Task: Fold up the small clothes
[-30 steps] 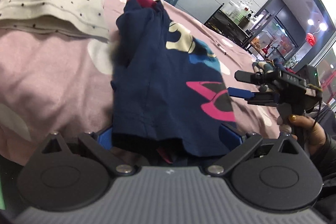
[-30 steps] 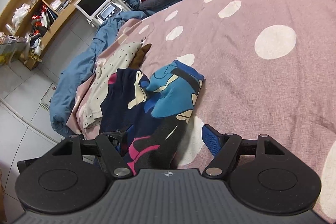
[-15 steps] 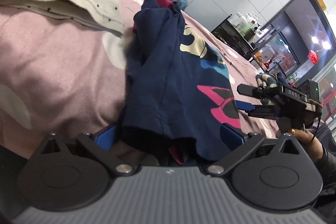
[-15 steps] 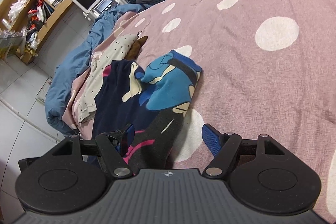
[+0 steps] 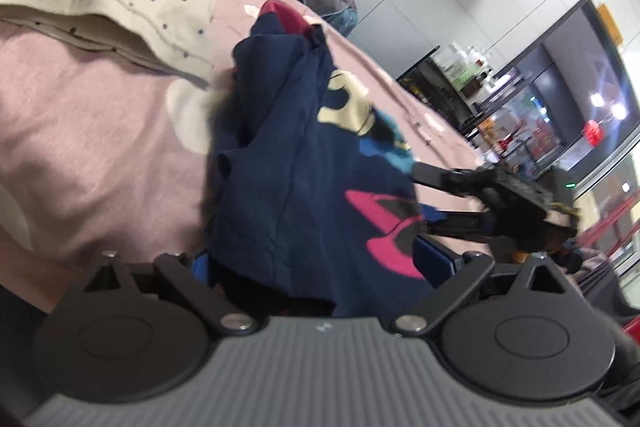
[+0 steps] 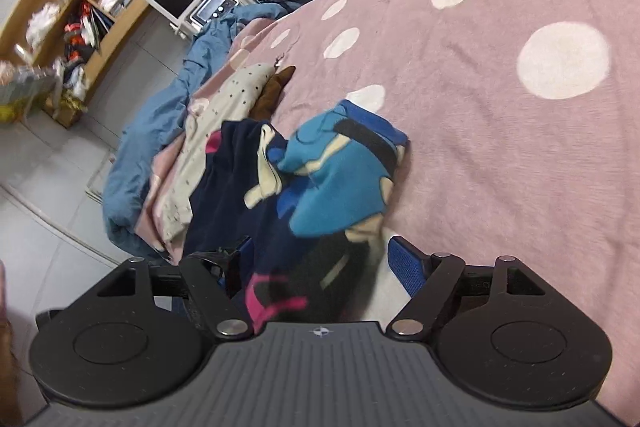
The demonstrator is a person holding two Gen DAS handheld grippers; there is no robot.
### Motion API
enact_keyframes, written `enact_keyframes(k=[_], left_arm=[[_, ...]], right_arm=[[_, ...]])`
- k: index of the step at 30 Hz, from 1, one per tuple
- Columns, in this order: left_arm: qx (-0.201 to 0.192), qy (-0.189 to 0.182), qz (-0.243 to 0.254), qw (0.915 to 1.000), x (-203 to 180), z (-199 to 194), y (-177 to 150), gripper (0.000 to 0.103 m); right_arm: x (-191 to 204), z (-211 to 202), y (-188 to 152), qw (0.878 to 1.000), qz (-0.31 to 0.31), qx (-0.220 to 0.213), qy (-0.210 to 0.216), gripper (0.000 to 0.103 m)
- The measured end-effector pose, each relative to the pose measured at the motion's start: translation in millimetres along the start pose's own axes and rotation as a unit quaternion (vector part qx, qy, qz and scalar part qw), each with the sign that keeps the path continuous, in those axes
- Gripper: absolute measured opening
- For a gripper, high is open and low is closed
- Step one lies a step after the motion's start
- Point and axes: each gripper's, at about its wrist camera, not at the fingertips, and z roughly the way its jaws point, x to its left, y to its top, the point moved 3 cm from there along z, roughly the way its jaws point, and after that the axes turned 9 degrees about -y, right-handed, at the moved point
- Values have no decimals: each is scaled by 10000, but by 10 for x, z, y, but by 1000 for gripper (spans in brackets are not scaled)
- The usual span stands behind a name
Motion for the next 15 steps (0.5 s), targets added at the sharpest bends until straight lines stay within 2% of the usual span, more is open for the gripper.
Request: enact_keyframes(k=[1, 2, 4, 6, 7, 8, 10, 13, 15], left_arm=[[32, 75, -7, 10000, 25, 16, 0, 90], [45, 185, 2, 9998, 51, 26, -4, 77], [-55, 241, -159, 9996, 110, -12, 4, 63], [-77, 375, -315, 9988, 188, -27, 13, 36], [-88, 426, -375, 9984, 224, -38, 13, 34], [-113, 390, -412, 9983, 239, -50, 6, 34], [-138, 471, -374, 9981, 222, -49, -13, 31], [-157, 630, -202, 9977, 139, -31, -28, 26], [-162, 596, -171, 9979, 89, -55, -21, 22]], right_arm=[[-4, 32, 22, 10000, 47, 23, -1, 103], [-3, 65, 41, 10000, 69, 46, 4, 102], [-2, 122, 69, 9999, 75, 98, 42, 96], [0, 165, 81, 9999, 105, 92, 34, 91], [-7, 174, 85, 9999, 143, 76, 48, 86], [-17, 176, 83, 9999, 153, 37, 37, 74], [-30, 170, 42, 9999, 93, -52, -97, 59], [-15, 94, -29, 9997, -2, -206, -157, 54], [17, 22, -63, 9993, -68, -317, -170, 51]])
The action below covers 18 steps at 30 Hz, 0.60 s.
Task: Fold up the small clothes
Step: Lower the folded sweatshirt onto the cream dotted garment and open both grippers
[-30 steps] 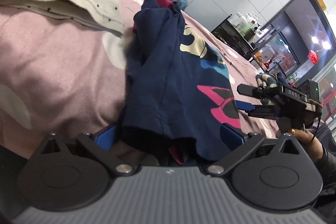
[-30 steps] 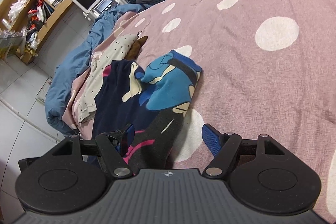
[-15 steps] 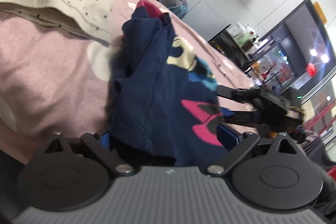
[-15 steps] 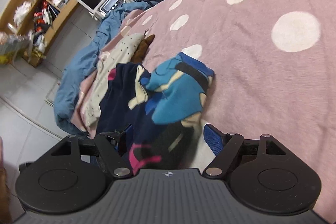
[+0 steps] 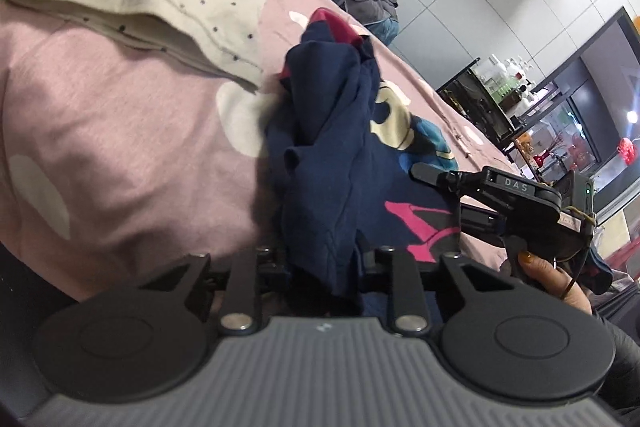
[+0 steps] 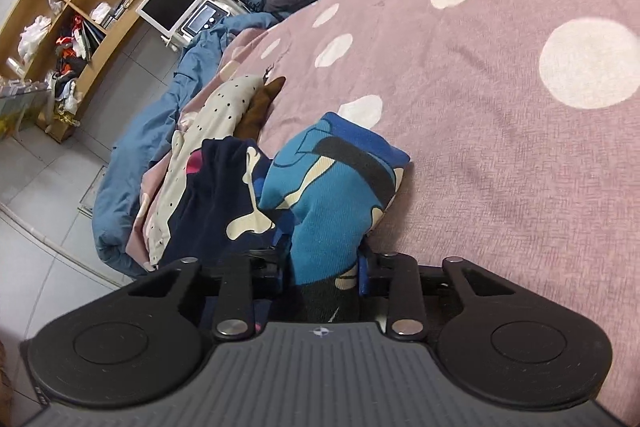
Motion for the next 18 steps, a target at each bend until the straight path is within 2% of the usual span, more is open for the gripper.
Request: enact_keyframes(k=[5, 11, 15, 18], left_arm=[[-46, -90, 114, 9999, -123, -68, 66, 20], [-134, -216, 372, 9990, -372, -157, 117, 19], [-442, -327, 582, 9968, -543, -316, 331, 19], [-855, -224, 781, 9930, -611, -533, 625, 19]], right_arm=[[142, -173, -18, 9995, -201, -259, 23, 44], [518, -458, 27, 9919, -1085, -665, -14, 40], [995, -558, 293, 9814, -1652, -907, 371, 40], [1359, -466, 577, 9723, -1959, -1034, 747, 40]])
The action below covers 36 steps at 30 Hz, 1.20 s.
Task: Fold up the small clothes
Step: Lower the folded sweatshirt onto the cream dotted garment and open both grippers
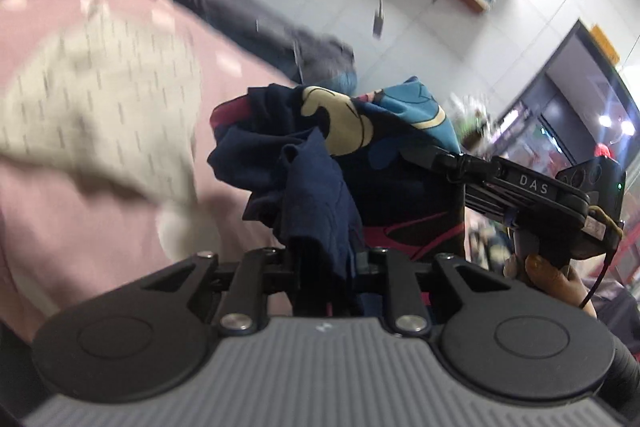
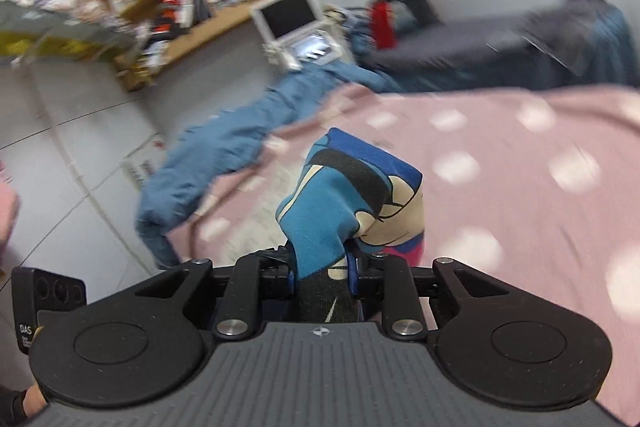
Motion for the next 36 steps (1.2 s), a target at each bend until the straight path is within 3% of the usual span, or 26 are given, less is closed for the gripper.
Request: enact_keyframes(k=[5, 9, 13, 16, 18, 19, 20, 22, 24, 26, 28, 30, 31, 32, 34, 36], left_arm=[[-697, 618, 648, 9935, 115, -391, 634, 19], [-844, 1338, 757, 9845, 517, -547, 1030, 20], [-473, 1742, 51, 9836, 1262, -295, 1104, 22], [-100, 2055, -683, 9762, 1776, -66, 919, 22], [-315, 1828, -1093, 9765, 1912, -123, 755, 29], [-406, 1809, -1214, 9751, 1926, -181, 711, 34], [-439, 1906, -1222, 9730, 1909, -243, 677, 40], [-462, 2199, -933, 9700, 1804, -358, 679, 41], [-483, 2511, -275, 9664, 1590, -419, 765, 41], [-372, 2564, 477, 9647, 1304, -390, 862, 41], [-151, 2556, 1136, 9600, 1053, -257, 965, 41], [70, 2474, 1657, 9546, 875, -29, 1001, 41], [196, 2477, 1861, 9506, 832, 134, 1008, 41], [327, 2553, 1963, 9462, 845, 253, 1003, 41], [457, 2818, 1882, 9397, 892, 436, 980, 41], [420, 2950, 1492, 9428, 1082, 517, 979, 41]], right_arm=[[233, 567, 594, 9961, 194, -303, 812, 39], [257, 1274, 867, 9907, 688, -222, 1151, 39], [83, 2078, 724, 9926, 934, 227, 743, 39], [-188, 2530, 381, 9901, 1132, 823, -87, 41], [-441, 2650, 202, 9801, 1630, 1106, -241, 57], [-540, 2648, 157, 9749, 1905, 1141, -183, 73], [-589, 2607, 152, 9729, 2021, 1112, -141, 90], [-560, 2459, 244, 9818, 1614, 928, -363, 97], [-444, 2244, 400, 9918, 946, 418, -754, 98], [-321, 2082, 519, 9956, 337, -284, -827, 98], [-89, 2039, 581, 9965, -422, -505, -515, 94], [91, 2136, 579, 9943, -1018, -279, -148, 74], [167, 2186, 541, 9924, -1215, -122, -136, 44], [211, 2254, 509, 9900, -1384, 21, -256, 35], [216, 2375, 437, 9841, -1630, 135, -693, 36], [144, 2509, 404, 9819, -1627, 306, -921, 37]])
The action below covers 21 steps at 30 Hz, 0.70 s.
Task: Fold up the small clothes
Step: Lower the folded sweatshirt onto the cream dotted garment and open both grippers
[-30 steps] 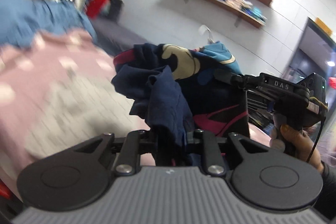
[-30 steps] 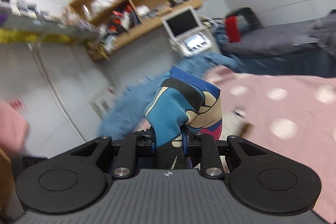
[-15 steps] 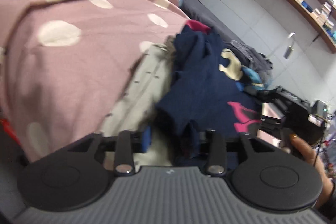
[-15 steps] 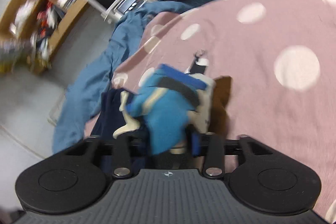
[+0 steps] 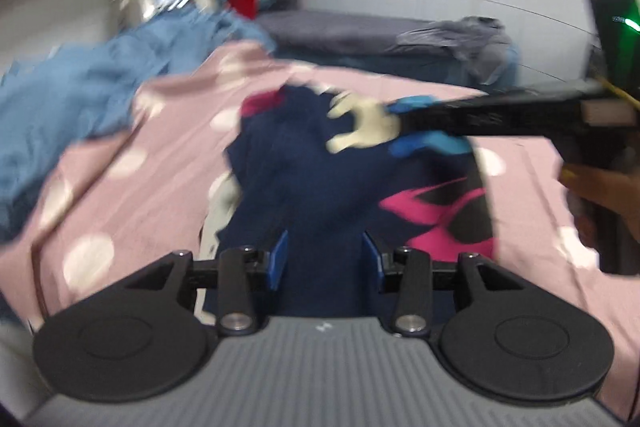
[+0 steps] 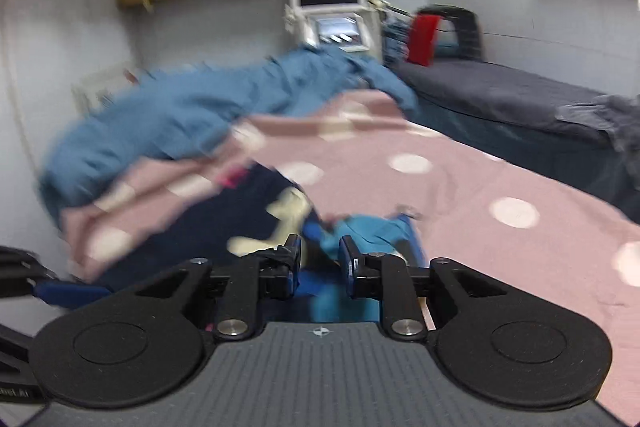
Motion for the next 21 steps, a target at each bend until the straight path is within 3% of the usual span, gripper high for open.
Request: enact_keyframes(k=[3, 6, 8, 12, 14, 20, 21], left_arm=[[168, -57, -190, 9997, 77, 157, -105, 42], [182, -8, -146, 9997, 56, 168, -108, 46], [274, 13, -131, 9995, 37, 189, -64, 50], [408, 10, -151, 9991, -49, 142, 14, 71], [373, 36, -74, 9993, -124, 49, 54, 75], [308, 287, 382, 9984, -400, -388, 155, 103], [320, 362, 444, 9978, -429, -442, 166, 103]], right_arm=[[-35, 109, -86, 9994, 141, 289, 83, 43], [34, 136, -136, 9989, -63, 444, 99, 58], [80, 115, -87, 9985, -18, 513, 190, 78], [109, -175, 32, 9979, 320, 369, 429, 103], [146, -367, 90, 9981, 251, 274, 489, 103], [193, -845, 190, 9983, -198, 430, 331, 103], [186, -897, 194, 9980, -246, 503, 290, 103]])
